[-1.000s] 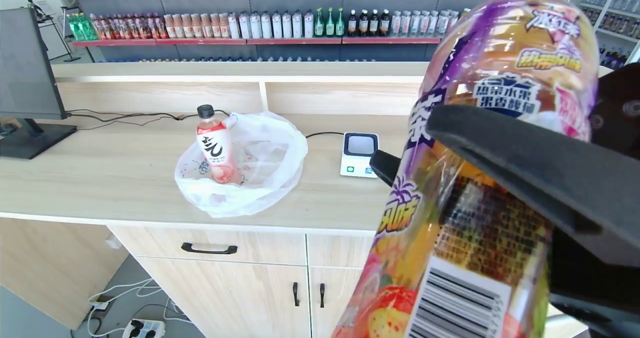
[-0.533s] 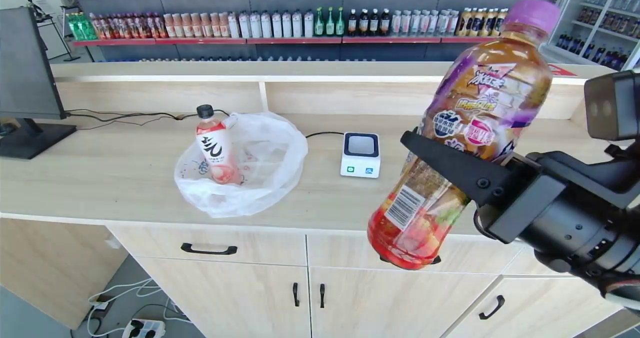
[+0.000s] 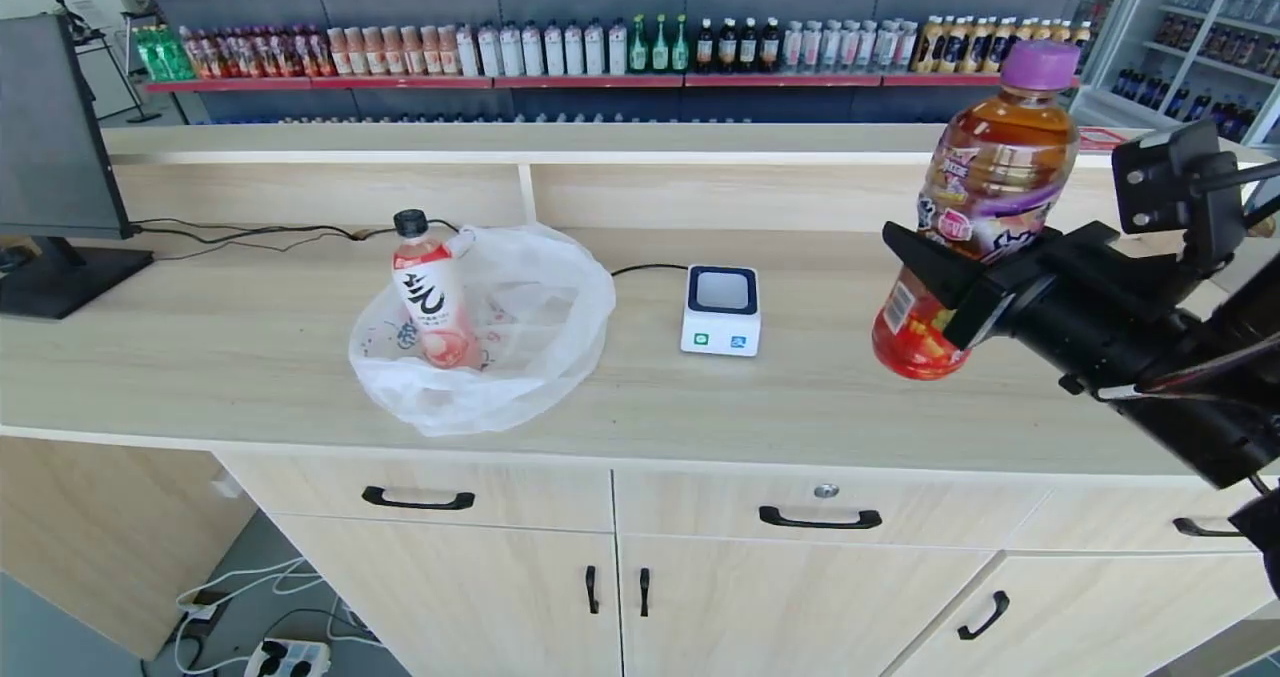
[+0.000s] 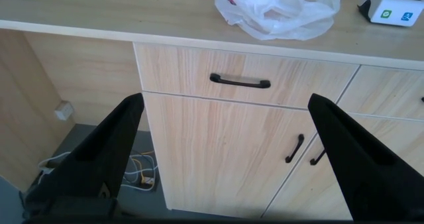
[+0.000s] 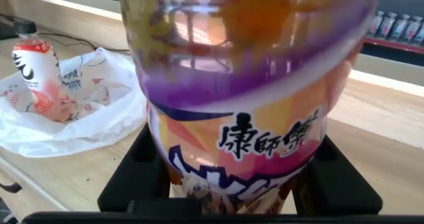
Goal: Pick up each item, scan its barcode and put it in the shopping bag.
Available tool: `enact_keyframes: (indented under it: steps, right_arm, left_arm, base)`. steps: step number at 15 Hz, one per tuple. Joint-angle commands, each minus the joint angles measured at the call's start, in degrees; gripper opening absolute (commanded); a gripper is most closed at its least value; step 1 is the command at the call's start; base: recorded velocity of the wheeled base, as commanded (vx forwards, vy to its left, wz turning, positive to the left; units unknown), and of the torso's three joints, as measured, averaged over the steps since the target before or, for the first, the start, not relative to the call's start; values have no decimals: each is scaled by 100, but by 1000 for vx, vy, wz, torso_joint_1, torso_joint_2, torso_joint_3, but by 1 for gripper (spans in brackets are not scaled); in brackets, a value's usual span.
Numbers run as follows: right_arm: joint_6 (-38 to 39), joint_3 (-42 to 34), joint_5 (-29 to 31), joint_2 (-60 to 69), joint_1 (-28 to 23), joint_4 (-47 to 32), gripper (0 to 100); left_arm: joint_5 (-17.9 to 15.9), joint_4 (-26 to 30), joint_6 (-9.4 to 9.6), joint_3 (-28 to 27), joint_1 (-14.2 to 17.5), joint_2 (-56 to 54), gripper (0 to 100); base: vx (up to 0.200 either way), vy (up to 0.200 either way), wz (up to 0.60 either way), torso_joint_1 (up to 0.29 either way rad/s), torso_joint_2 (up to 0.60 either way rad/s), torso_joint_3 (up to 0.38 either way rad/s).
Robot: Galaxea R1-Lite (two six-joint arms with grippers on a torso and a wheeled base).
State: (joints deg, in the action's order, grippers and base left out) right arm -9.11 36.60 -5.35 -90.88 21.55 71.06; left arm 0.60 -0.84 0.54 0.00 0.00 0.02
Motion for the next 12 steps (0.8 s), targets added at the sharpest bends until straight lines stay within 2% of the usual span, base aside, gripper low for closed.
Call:
enact_keyframes:
  steps: [1, 3, 6, 8, 10, 12]
  right_arm:
    - [-21, 120, -1, -334, -213, 48, 0]
    - [-12, 120, 8, -343, -222, 48, 0]
    - [5, 111, 8, -343, -327, 75, 0]
    - [172, 287, -10, -554, -485, 92, 0]
    - [401, 805, -36, -958, -749, 338, 0]
    - [392, 1043, -265, -1107, -890, 347, 0]
  left_arm:
    - [2, -4, -1, 0, 0, -2, 100]
    - [2, -21, 8, 0, 0, -2, 100]
    - [2, -4, 8, 0, 0, -2, 100]
    - [2, -13, 34, 0, 0, -2, 100]
    - [2, -13, -1, 0, 0, -2, 100]
    - [2, -13, 8, 0, 0, -2, 100]
  base:
    - [-200, 0, 0, 2, 2, -2]
    - [-200, 0, 0, 5, 2, 7]
    - [0, 0, 0, 0, 0, 0]
    - [0, 200, 0, -15, -12, 12]
    - [0, 200, 0, -7, -5, 5]
    - [0, 200, 0, 10, 7, -2]
